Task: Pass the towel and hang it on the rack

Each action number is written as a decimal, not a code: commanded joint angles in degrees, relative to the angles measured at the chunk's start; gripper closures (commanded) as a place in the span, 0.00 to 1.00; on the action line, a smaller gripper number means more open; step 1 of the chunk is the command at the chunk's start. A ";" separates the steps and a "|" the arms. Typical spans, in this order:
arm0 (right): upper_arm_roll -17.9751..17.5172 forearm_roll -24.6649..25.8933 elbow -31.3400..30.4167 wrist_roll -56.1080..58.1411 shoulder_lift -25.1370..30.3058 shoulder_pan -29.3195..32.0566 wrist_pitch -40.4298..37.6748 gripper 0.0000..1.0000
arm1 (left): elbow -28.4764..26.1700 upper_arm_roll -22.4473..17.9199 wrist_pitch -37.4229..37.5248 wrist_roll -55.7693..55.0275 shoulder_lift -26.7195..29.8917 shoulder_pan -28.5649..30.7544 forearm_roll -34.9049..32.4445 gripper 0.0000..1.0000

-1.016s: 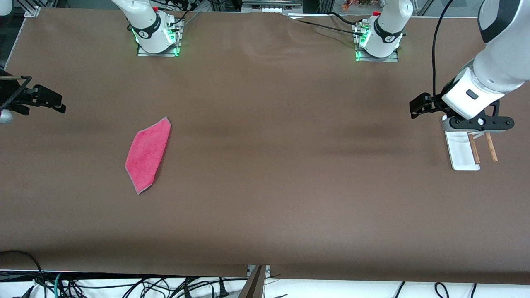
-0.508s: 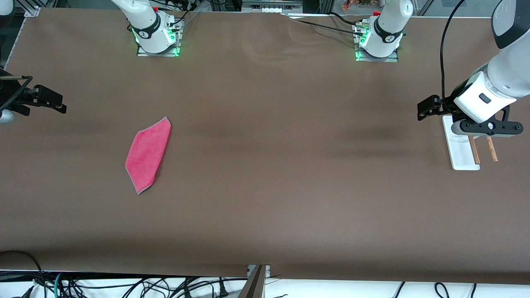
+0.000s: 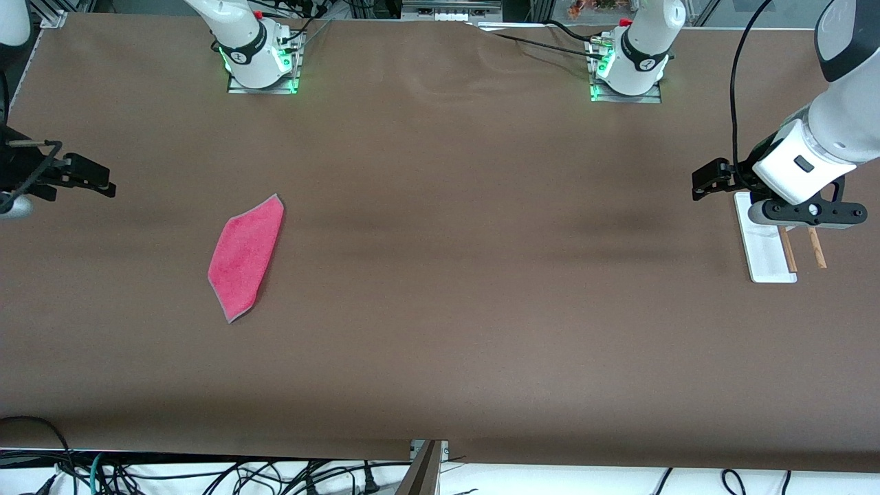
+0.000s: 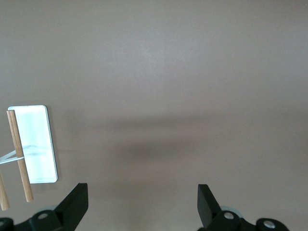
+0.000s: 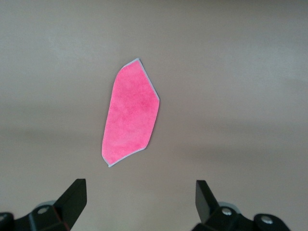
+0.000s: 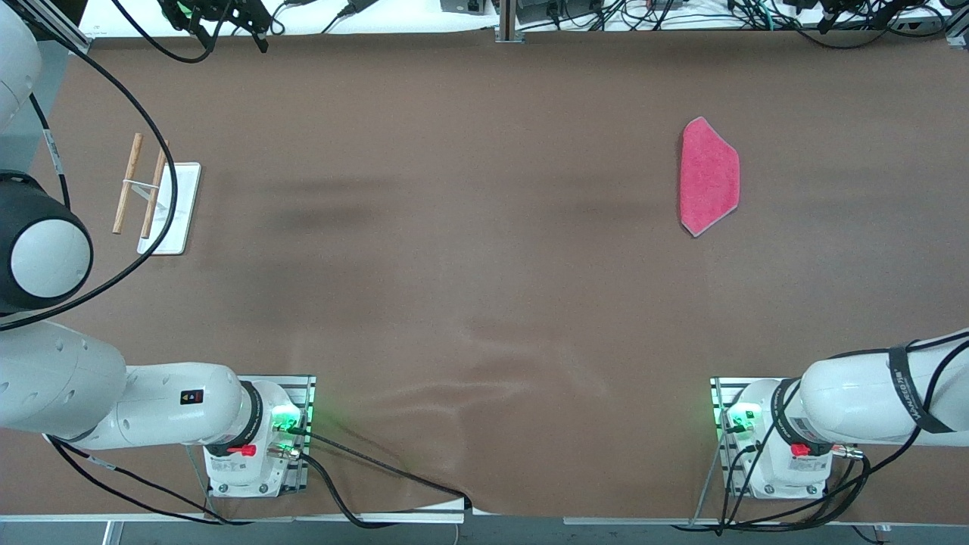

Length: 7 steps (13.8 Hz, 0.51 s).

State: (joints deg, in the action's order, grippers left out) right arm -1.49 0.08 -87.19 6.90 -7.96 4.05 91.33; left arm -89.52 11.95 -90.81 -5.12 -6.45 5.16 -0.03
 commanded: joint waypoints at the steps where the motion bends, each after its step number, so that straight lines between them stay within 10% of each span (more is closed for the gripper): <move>1: 0.00 0.53 1.32 0.49 -1.88 0.08 -0.45 0.00 | 0.49 0.18 -0.15 1.52 -0.06 0.37 0.82 0.00; 7: 0.00 1.94 1.50 0.49 -4.60 -0.01 1.56 0.00 | 0.49 0.18 -0.15 1.52 -0.06 0.37 0.74 0.00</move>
State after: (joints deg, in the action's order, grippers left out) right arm -1.47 1.24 -87.17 6.90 -11.02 4.06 92.00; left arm -89.52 11.95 -90.83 -5.12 -6.45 5.16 -0.03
